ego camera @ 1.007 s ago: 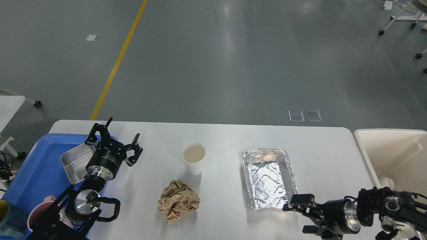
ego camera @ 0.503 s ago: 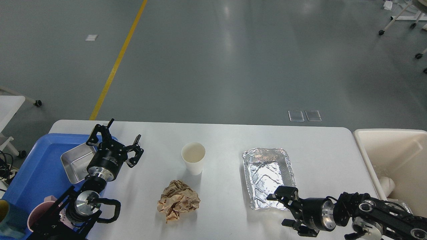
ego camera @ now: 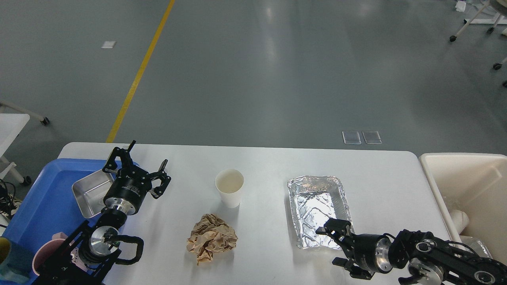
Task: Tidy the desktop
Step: 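Lower the right gripper to the near edge of the foil tray, then grasp the foil tray edge with the right gripper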
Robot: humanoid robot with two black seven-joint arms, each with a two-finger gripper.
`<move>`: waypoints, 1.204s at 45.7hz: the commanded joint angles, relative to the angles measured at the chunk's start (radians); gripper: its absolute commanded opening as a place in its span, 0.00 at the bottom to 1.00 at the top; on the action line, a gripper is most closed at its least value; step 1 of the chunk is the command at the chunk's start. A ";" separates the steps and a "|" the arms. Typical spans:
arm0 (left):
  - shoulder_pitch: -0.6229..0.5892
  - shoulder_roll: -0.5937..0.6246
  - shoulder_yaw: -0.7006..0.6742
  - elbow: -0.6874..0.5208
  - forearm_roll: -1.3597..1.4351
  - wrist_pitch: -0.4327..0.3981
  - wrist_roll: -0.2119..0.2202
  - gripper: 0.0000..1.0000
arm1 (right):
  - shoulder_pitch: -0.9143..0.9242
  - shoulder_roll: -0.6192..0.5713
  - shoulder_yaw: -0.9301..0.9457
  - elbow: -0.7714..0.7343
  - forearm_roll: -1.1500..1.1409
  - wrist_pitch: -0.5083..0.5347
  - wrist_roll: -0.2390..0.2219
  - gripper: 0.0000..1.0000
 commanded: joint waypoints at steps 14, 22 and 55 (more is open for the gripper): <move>0.003 0.003 0.000 0.000 0.001 -0.005 -0.002 0.97 | 0.006 -0.004 -0.006 0.004 -0.051 -0.029 0.000 0.80; 0.004 0.005 0.000 0.000 0.001 -0.008 -0.002 0.97 | 0.007 -0.007 -0.008 0.008 -0.066 -0.032 -0.002 0.71; 0.007 0.011 -0.002 0.000 0.001 -0.014 -0.002 0.97 | 0.010 -0.030 -0.011 0.003 -0.075 -0.046 -0.011 0.50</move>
